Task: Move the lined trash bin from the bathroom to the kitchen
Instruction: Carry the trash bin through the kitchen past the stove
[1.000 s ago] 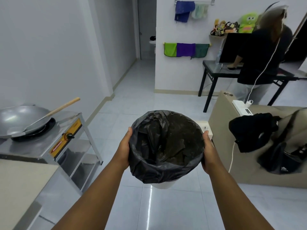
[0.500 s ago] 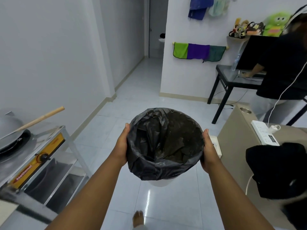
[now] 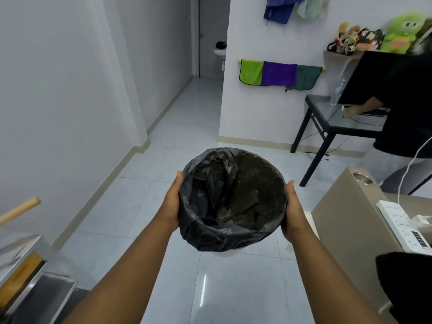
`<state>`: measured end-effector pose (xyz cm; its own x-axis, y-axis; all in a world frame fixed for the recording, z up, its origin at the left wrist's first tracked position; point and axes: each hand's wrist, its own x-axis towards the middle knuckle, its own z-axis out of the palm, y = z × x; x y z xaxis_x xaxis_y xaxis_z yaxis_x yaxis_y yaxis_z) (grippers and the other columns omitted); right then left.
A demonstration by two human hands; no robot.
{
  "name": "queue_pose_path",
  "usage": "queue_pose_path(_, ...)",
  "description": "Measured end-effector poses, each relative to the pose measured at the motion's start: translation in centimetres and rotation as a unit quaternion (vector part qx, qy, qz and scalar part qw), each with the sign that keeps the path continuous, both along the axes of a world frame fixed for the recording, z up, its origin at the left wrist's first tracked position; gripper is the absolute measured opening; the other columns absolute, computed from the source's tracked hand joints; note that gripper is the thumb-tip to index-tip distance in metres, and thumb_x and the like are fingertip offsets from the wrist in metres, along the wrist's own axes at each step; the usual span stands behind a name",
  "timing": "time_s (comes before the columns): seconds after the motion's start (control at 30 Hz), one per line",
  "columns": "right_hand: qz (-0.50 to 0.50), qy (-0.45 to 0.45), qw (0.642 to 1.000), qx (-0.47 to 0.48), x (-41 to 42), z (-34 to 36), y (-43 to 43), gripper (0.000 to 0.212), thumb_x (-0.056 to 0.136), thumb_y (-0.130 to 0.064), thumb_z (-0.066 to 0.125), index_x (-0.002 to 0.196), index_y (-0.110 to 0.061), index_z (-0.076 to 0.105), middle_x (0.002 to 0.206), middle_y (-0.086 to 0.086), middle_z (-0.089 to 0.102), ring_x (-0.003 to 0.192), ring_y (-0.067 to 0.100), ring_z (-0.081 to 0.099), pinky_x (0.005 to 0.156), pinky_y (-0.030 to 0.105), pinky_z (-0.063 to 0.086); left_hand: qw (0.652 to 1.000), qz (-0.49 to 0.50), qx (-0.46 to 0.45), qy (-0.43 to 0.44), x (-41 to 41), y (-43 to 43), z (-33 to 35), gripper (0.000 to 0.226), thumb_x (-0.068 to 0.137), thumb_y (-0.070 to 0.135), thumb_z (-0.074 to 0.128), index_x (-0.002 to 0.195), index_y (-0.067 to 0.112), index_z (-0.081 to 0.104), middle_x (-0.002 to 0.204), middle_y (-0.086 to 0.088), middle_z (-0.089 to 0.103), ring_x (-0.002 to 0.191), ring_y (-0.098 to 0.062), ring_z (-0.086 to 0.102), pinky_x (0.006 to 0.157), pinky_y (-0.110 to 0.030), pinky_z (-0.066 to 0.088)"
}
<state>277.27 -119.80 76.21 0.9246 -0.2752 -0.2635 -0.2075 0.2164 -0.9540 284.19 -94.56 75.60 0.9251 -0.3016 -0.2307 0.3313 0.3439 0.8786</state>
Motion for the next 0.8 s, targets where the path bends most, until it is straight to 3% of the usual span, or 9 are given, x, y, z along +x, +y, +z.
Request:
queue_pose_path(0.17, 0.02, -0.001, 1.0, -0.006, 8.8, -0.4, -1.3, 0.056, 0.09, -0.067, 0.018, 0.127, -0.04, 0.052, 0.123, -0.008, 0.056, 0.118, 0.019, 0.05, 0.101, 0.037, 0.04, 1.0, 0.019, -0.003, 0.0, 8.1, -0.7, -0.7, 0.059, 0.097, 0.061, 0.029, 0.125, 0.027, 0.067, 0.127, -0.006, 0.071, 0.12, -0.029, 0.064, 0.098, -0.045, 0.05)
queue_pose_path(0.4, 0.099, 0.002, 0.995, -0.004, 24.0, -1.7, -2.8, 0.051, 0.091, -0.066, 0.019, 0.117, -0.042, 0.055, 0.11, -0.014, 0.06, 0.103, 0.01, 0.056, 0.096, 0.034, 0.042, 0.996, 0.093, -0.001, 0.001, 18.9, -1.8, -2.2, 0.054, 0.097, 0.061, 0.031, 0.108, 0.034, 0.077, 0.121, -0.004, 0.074, 0.118, -0.029, 0.064, 0.103, -0.048, 0.048)
queue_pose_path(0.6, 0.197, 0.01, 0.98, -0.003, 37.1, -1.0, -1.9, 0.053, 0.083, -0.073, 0.025, 0.115, -0.046, 0.057, 0.117, -0.012, 0.061, 0.109, 0.012, 0.056, 0.1, 0.036, 0.042, 0.981, 0.182, 0.065, -0.025, 26.4, -0.5, -2.2, 0.055, 0.089, 0.062, 0.038, 0.127, 0.032, 0.064, 0.125, 0.002, 0.072, 0.12, -0.022, 0.065, 0.098, -0.038, 0.049)
queue_pose_path(0.8, 0.326, 0.016, 0.944, -0.037, 49.9, -0.8, 5.9, 0.064, 0.076, -0.076, 0.029, 0.125, -0.043, 0.055, 0.124, -0.01, 0.058, 0.112, 0.014, 0.054, 0.102, 0.036, 0.04, 0.95, 0.306, 0.056, -0.017, 32.3, 6.0, -2.7, 0.059, 0.091, 0.063, 0.037, 0.135, 0.03, 0.058, 0.13, 0.002, 0.069, 0.124, -0.021, 0.061, 0.104, -0.041, 0.046)
